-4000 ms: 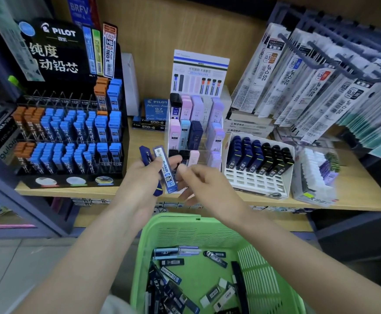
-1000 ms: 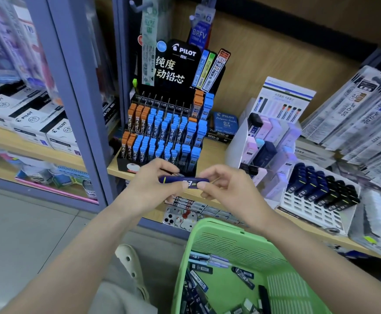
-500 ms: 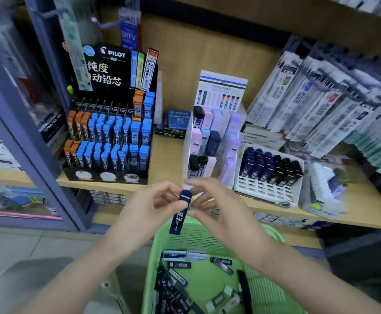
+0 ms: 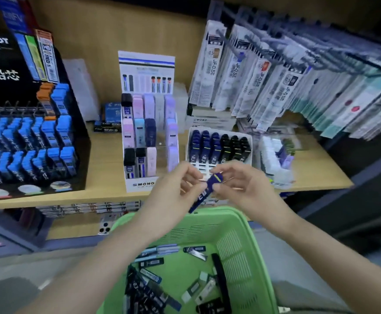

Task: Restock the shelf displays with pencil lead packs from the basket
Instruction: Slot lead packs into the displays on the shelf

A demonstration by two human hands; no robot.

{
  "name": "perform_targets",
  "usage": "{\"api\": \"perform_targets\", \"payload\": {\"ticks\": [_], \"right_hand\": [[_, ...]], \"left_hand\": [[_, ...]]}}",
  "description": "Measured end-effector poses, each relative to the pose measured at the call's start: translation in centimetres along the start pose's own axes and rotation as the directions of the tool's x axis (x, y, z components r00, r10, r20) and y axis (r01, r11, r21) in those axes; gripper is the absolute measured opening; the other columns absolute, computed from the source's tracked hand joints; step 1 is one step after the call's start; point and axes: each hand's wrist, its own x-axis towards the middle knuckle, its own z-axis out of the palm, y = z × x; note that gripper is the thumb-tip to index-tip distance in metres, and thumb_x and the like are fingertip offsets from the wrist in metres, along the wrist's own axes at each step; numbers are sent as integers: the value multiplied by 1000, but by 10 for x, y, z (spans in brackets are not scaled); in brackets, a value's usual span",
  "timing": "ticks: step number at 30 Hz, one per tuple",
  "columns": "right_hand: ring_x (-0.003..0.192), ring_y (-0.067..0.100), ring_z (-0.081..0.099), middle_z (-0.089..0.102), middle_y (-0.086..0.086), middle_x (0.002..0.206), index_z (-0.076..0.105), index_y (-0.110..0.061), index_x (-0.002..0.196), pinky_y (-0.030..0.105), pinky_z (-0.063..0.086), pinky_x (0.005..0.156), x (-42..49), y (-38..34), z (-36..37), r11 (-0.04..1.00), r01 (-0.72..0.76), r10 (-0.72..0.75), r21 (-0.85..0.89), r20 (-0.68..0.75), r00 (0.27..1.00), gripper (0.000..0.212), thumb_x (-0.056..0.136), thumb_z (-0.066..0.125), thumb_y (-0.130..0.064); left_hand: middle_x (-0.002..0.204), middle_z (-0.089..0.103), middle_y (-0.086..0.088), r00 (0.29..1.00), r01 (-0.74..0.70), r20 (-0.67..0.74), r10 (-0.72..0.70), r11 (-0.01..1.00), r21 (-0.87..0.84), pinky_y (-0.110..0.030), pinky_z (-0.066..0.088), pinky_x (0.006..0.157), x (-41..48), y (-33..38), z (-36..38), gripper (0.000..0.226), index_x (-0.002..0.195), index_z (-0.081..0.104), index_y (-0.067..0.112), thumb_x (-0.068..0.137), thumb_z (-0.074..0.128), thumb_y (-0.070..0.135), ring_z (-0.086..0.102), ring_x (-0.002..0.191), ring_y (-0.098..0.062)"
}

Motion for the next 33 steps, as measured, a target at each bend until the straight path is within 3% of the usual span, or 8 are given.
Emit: {"api": "perform_targets", "payload": {"ticks": [4,9,11,14,19,21,24,33], "right_hand": [[77,19,67,65,10,83,62,-22,91,22,52,66,22,21,-35,999,-38,28,-31,-262,965,15,89,61,-8],[74,9,57,59,-5,80,59,-18,97,7,46,68,51,38,-45,956,-31,-73,-291,-340,937,14,87,64,-10],[70,4,54,58,-5,78,63,-15,102,4,44,70,62,46,-42,925,-38,-88,-379,-311,946,15,88,64,-12],[72,5,56,59,-6,80,67,-14,107,2,43,71,74,57,-38,871,-26,-108,-491,-242,964,19,88,64,-14],[83,11,62,62,-4,87,67,-15,109,23,51,84,82,67,-33,847,15,-115,-531,-155,981,20,89,62,-14],[87,16,63,65,2,94,67,-14,111,32,51,87,84,65,-36,817,49,-135,-574,-108,985,21,91,60,-14],[88,21,60,64,7,97,67,-12,111,32,46,85,87,61,-42,740,122,-187,-661,-29,982,21,92,58,-13],[95,28,59,60,10,111,64,-10,117,35,47,84,102,51,-33,584,242,-184,-775,164,969,25,96,51,-14]], "left_hand": [[118,51,9,990,-131,96,104,931,340,-24,37,92,28,-15,23,21,117,52,22,97,48,27,48,110,-9],[137,37,1,948,-310,270,169,682,662,-25,19,106,50,-36,39,43,141,34,17,100,37,31,32,128,-15],[140,34,0,940,-335,296,167,604,723,-27,15,108,54,-44,42,46,143,30,17,100,35,31,28,131,-16],[142,32,-1,944,-322,296,144,583,746,-28,12,111,54,-55,45,47,144,27,16,100,35,30,26,132,-17],[144,29,-2,951,-305,270,149,584,752,-28,11,113,51,-64,50,47,143,29,14,98,40,26,25,134,-19],[137,41,-7,949,-314,259,177,558,769,-32,19,111,50,-66,52,49,137,41,9,92,54,21,38,128,-24],[114,60,-11,944,-316,214,252,502,805,-32,26,99,50,-74,55,52,119,59,4,71,76,17,58,105,-27],[113,62,-13,941,-317,207,268,484,815,-43,43,100,48,-75,59,60,117,61,1,62,81,13,60,108,-30]]}}
